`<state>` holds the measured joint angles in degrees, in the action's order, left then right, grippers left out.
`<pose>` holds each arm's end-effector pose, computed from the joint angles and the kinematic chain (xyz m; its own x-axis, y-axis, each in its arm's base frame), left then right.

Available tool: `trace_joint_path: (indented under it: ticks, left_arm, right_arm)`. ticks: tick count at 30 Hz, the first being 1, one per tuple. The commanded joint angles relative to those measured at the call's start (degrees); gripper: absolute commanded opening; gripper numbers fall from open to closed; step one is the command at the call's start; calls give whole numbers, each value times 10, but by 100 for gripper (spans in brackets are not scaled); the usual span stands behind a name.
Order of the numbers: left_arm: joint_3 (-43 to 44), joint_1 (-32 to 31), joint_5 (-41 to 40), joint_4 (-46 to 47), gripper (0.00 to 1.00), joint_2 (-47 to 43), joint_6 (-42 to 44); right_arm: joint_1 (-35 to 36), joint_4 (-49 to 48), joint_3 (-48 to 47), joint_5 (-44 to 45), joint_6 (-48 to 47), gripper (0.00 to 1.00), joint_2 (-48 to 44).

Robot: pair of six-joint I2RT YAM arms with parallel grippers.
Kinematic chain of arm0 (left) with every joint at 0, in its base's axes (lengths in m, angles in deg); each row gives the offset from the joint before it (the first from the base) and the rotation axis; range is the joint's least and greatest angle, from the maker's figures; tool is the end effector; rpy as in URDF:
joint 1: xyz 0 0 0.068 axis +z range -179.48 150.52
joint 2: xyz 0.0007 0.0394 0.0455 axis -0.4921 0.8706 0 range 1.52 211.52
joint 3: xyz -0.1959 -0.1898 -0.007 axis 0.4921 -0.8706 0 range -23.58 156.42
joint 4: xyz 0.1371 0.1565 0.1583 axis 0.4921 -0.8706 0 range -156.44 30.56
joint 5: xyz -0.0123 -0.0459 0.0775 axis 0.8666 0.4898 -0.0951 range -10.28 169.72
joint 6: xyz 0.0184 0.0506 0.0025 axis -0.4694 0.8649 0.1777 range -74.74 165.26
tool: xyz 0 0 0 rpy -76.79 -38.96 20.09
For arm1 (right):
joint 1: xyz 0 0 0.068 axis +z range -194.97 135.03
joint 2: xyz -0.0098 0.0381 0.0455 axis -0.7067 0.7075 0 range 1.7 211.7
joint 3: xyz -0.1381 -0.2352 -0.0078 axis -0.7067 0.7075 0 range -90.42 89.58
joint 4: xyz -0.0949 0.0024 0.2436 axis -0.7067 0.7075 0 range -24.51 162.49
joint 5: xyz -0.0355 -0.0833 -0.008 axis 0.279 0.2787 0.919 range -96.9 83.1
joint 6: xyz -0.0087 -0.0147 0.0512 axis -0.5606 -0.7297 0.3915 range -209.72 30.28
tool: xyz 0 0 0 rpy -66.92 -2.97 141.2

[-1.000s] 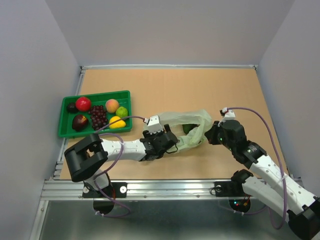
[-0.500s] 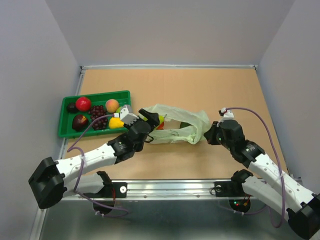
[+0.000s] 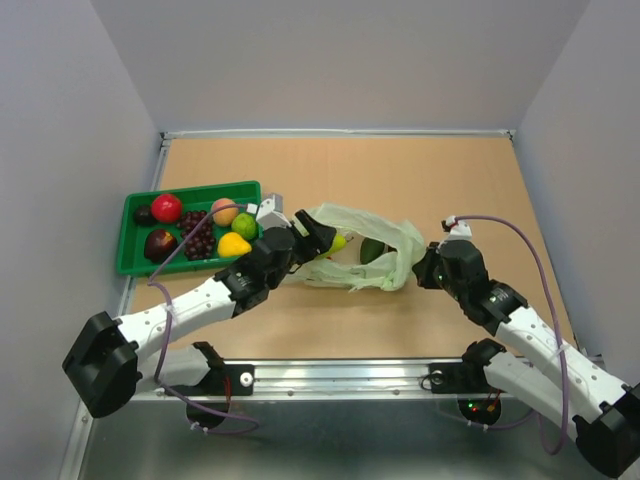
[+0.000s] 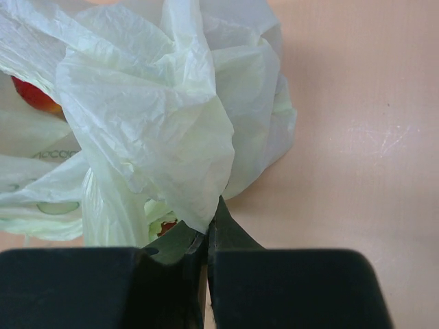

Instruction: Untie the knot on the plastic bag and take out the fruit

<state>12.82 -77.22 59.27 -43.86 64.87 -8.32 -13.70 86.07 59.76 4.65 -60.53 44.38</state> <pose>0.1789 -0.1785 0.2709 -0.4514 -0.6244 -0.6374 0.1683 0.6420 -0.7480 0.1482 0.0816 0.2364 -0.5896 0.2011 -0.7823 -0.0896 0.9463 0.3107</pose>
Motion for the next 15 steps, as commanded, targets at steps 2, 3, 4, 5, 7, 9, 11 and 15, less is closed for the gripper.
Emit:
trace_joint_path:
  ticks: [2,3,4,5,7,9,11,15]
  left_arm:
    - [20,0,149,0,41,-3,93]
    - [12,0,148,-6,41,-8,95]
    - [9,0,141,-17,41,-10,99]
    - [6,-1,139,-21,41,-16,101]
    - [-3,-1,140,-24,41,-18,104]
    - [-1,-4,145,-27,41,-10,111]
    - [5,-8,145,-36,41,5,121]
    - [17,-17,113,-52,41,34,124]
  right_arm:
    - [3,-6,-29,44,-11,11,29]
    - [3,-6,-35,37,-21,20,36]
    - [3,-5,-39,32,-28,31,42]
    - [3,-5,-44,24,-33,51,44]
    - [3,-6,-60,-15,-58,72,38]
    - [3,-5,-75,-50,-90,82,22]
    - [3,-1,-101,-66,-106,89,11]
    - [3,5,-143,-137,-149,92,-1]
